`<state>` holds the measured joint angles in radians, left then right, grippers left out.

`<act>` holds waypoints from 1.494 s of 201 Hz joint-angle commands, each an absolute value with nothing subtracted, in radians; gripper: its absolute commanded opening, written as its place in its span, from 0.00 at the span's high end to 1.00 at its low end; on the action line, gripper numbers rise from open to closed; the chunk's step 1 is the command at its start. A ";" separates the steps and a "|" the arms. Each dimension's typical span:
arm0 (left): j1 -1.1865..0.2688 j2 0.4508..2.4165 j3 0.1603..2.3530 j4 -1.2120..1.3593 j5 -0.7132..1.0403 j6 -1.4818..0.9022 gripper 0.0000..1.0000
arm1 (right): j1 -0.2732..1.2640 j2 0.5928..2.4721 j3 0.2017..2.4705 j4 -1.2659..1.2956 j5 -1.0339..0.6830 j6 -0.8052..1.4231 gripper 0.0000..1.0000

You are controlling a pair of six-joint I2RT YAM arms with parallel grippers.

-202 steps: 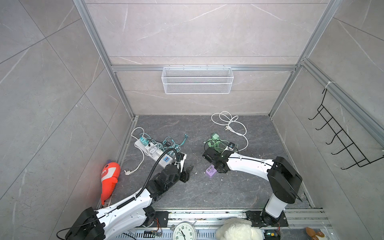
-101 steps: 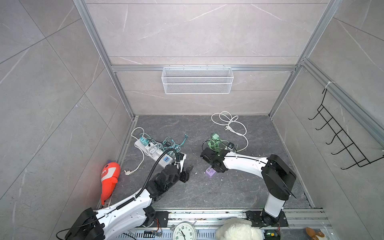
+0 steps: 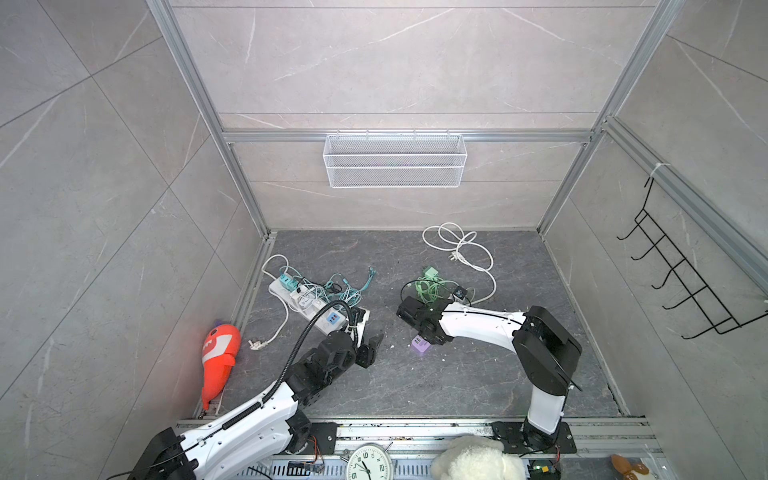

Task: Insert the plug
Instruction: 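Lower the charger prongs into the purple strip socket with the right gripper, then press the charger down and open the right gripper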

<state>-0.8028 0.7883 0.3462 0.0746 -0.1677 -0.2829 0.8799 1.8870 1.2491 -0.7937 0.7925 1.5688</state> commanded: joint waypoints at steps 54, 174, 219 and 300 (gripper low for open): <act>-0.803 0.638 0.434 -0.077 -0.211 -0.285 0.36 | 0.923 2.021 1.320 -0.933 0.747 1.720 1.00; -0.804 0.631 0.478 -0.159 -0.324 -0.264 0.33 | 0.941 2.047 1.292 -0.824 0.659 1.659 0.92; -0.803 0.689 0.489 -0.148 -0.368 -0.264 0.31 | 0.942 1.915 1.302 -0.833 0.717 1.599 0.76; -0.804 0.766 0.505 -0.111 -0.374 -0.240 0.29 | 0.943 1.836 1.284 -0.842 0.727 1.560 0.51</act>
